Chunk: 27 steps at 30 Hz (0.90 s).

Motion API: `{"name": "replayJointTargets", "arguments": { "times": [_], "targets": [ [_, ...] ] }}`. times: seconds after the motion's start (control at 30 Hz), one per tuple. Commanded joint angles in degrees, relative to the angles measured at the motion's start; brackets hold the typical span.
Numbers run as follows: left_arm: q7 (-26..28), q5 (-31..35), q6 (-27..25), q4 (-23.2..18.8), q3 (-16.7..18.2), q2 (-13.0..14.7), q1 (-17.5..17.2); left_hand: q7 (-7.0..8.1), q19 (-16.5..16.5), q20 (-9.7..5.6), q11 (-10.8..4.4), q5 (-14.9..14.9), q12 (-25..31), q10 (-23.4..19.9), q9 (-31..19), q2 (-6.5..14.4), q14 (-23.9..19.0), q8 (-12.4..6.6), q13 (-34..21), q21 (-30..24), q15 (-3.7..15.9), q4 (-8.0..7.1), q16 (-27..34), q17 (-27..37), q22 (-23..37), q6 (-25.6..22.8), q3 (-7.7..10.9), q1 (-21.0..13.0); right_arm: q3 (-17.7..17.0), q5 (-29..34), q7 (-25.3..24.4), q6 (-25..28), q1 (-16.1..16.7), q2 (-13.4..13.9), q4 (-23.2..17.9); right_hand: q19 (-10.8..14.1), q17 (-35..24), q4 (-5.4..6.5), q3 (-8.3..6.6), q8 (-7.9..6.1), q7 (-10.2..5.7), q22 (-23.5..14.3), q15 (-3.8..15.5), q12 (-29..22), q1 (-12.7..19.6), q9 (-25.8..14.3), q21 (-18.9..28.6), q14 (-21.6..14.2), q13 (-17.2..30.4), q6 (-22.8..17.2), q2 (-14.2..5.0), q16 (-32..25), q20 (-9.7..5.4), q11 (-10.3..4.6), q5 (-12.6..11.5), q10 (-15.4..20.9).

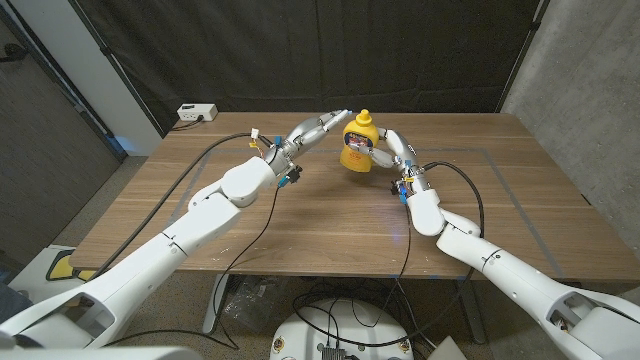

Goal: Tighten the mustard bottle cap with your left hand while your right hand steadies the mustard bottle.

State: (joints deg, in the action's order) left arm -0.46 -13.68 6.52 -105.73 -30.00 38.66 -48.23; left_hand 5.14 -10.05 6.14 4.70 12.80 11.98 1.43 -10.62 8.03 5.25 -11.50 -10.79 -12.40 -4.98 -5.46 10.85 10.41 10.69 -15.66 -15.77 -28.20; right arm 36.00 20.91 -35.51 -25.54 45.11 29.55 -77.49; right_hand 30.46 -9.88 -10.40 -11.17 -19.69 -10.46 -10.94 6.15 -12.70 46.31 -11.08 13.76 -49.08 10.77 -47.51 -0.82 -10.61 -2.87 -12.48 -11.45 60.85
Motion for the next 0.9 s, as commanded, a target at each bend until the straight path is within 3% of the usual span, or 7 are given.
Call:
{"name": "replayJointTargets", "arguments": {
  "times": [0.03, 0.37, 0.47, 0.63, 0.9],
  "targets": [
    [1.9, -0.2, -0.9, -2.4, 0.7, 0.7, -2.5, 0.65, -3.2, 0.12, -0.42, 0.0, 0.0, -0.2, -0.2, 0.0, -0.4, 0.09, -0.2, -0.1, 0.07, -0.17, 0.1, 0.1, 0.1, -0.2, -0.23, -0.6, 0.0, -0.4, 0.9, -1.0, -0.5, 0.0, 0.9, 0.6, -0.1, 2.7, -3.17, -0.1, -2.02, 0.0, 5.34, -0.3, 4.0, -0.2, -0.1, -0.5, 0.1, -2.5, -4.48, 0.1, -3.11, -0.25, -0.3, 0.6],
    [1.0, -0.2, 0.6, -1.8, 0.1, 0.4, -2.5, 1.2, -3.5, 0.53, -2.71, 0.0, 0.0, -0.1, -0.2, -0.1, 0.1, 0.09, -0.2, 0.0, 1.08, -0.17, -0.1, 0.1, 0.1, -0.3, -0.23, -0.8, -0.2, -0.5, 0.8, -0.3, 0.1, -0.2, 0.5, 0.6, -0.1, 2.67, -3.22, -0.05, -2.02, 0.0, 5.39, -0.2, 4.0, -0.2, -0.1, -0.5, 0.1, -2.6, -4.49, 0.2, -3.19, -0.25, -0.3, 0.7],
    [1.0, -0.2, 1.0, -1.6, 0.1, 0.4, -2.6, 2.1, -3.5, 0.51, -3.26, 0.0, -0.1, 0.1, -0.2, -0.1, 0.1, 0.29, -0.2, 0.0, 1.2, -0.16, -0.1, 0.1, 0.1, 0.1, -0.23, -0.8, -0.2, -0.4, 0.8, 0.0, 0.2, -0.1, 0.4, 0.6, -0.1, 2.67, -3.22, -0.02, -2.02, 0.0, 5.37, -0.2, 4.0, -0.2, -0.1, -0.5, 0.1, -2.5, -4.47, 0.2, -3.16, -0.25, -0.3, 0.7],
    [0.1, -0.5, 1.1, -1.0, -0.1, 0.3, -2.2, 3.0, -3.6, 0.62, -3.49, 0.0, 0.0, 0.0, -0.2, -0.1, 0.0, 1.2, -0.2, 0.1, -0.17, -0.15, -0.1, 0.1, 0.1, 3.0, -0.25, -1.0, -0.2, -0.4, 0.6, 0.3, 0.4, -0.2, 0.1, 0.6, -0.1, 2.68, -3.23, 0.01, -2.01, 0.0, 5.36, -0.2, 4.0, -0.2, -0.1, -0.6, 0.1, -2.6, -4.48, 0.2, -3.17, -0.25, -0.3, 0.7],
    [-0.1, -0.1, 1.1, -0.9, -0.3, 0.5, -2.0, 3.1, -3.8, 0.78, -3.36, 0.0, -0.1, 0.1, -0.2, -0.1, 0.3, 0.94, -0.2, 0.2, -0.52, -0.17, -0.2, 0.1, 0.1, 2.8, -0.25, -1.0, 0.0, -0.2, 0.4, 0.3, 0.4, -0.4, 0.1, 0.6, -0.1, 2.69, -3.24, 0.05, -2.0, 0.0, 5.35, -0.2, 4.0, -0.2, -0.2, -0.6, 0.1, -2.6, -4.45, 0.2, -3.16, -0.26, -0.2, 0.7]
  ]
}}
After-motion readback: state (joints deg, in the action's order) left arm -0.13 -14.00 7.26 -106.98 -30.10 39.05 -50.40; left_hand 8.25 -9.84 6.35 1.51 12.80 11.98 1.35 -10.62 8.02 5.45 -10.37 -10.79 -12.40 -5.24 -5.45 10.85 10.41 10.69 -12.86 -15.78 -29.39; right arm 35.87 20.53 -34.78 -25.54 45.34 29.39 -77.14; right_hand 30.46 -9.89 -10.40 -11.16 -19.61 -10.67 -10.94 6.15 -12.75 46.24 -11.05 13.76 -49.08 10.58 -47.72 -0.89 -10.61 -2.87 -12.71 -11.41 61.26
